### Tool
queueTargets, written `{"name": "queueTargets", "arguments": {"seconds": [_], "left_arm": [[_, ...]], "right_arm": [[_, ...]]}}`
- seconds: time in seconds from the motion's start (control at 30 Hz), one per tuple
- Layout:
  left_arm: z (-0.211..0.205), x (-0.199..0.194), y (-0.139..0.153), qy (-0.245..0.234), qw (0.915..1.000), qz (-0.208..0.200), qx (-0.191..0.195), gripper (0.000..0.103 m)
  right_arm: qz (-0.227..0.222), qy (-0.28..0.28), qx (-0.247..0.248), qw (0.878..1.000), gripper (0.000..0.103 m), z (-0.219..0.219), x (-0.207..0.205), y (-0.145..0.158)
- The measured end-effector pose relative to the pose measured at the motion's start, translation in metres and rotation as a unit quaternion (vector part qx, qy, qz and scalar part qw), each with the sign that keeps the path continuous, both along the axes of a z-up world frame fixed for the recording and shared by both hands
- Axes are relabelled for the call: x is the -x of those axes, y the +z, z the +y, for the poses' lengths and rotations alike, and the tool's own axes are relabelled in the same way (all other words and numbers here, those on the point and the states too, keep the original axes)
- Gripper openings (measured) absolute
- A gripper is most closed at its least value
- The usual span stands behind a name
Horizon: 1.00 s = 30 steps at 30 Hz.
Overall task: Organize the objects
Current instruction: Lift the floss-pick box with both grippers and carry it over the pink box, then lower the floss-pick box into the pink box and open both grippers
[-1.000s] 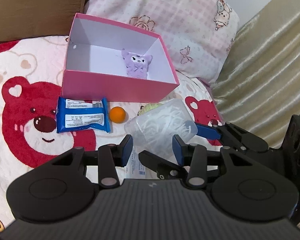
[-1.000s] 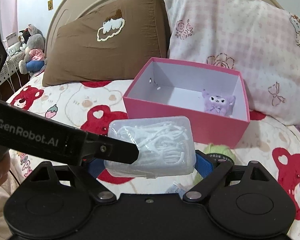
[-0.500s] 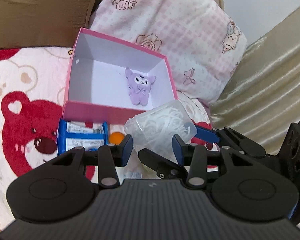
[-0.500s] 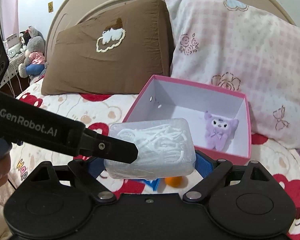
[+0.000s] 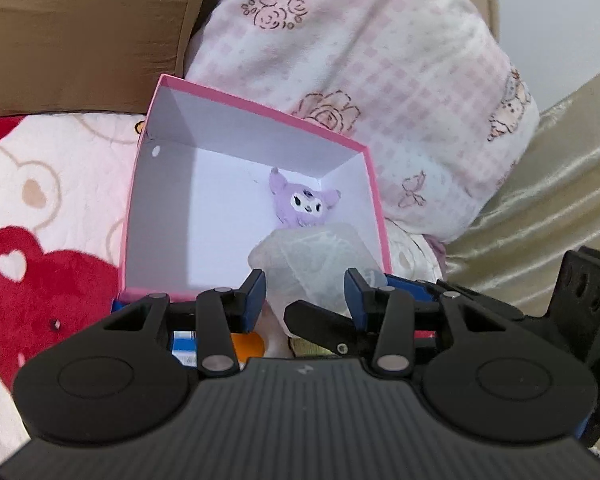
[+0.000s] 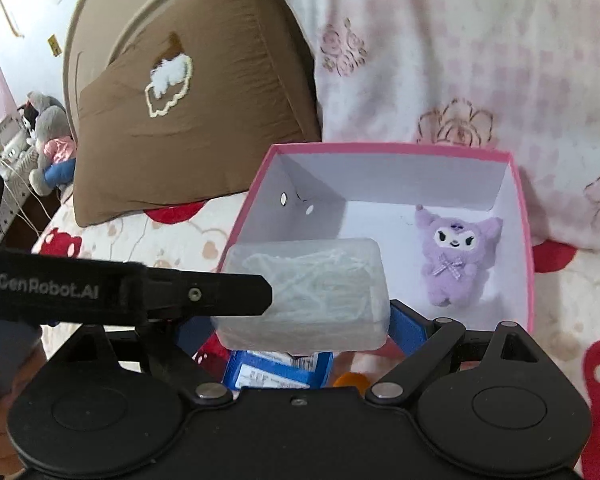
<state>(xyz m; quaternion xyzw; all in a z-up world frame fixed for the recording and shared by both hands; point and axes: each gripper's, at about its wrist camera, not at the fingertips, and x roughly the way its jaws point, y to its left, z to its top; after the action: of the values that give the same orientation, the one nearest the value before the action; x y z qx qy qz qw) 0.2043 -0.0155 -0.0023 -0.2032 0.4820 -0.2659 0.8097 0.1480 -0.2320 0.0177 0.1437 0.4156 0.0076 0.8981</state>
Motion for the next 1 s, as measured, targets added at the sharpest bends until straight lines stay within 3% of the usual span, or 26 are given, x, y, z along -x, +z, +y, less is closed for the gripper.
{"name": "queueTargets", "arguments": {"seconds": [0.47,0.7,0.9,1.0], "left_arm": [[-0.037,-0.081,-0.073,0.043,0.9965,0.046,-0.056,0.041],[-0.043,-0.102,-0.1,0.054,0.9948,0.059,-0.063,0.042],[-0.038,-0.114,-0.114,0.06,0.9943,0.079,-0.04,0.039],[-0.044,-0.114,-0.114,0.054,0.995,0.068,-0.05,0.038]], "right_arm": [[0.036,-0.004,0.0,0.999,0.094,-0.032,-0.074,-0.067],[0.066,0.004,-0.005,0.998,0.094,-0.044,-0.097,-0.092],[0.081,0.023,-0.005,0.996,0.094,-0.048,-0.107,-0.101],[0.086,0.01,-0.014,0.996,0.093,-0.054,-0.108,-0.104]]}}
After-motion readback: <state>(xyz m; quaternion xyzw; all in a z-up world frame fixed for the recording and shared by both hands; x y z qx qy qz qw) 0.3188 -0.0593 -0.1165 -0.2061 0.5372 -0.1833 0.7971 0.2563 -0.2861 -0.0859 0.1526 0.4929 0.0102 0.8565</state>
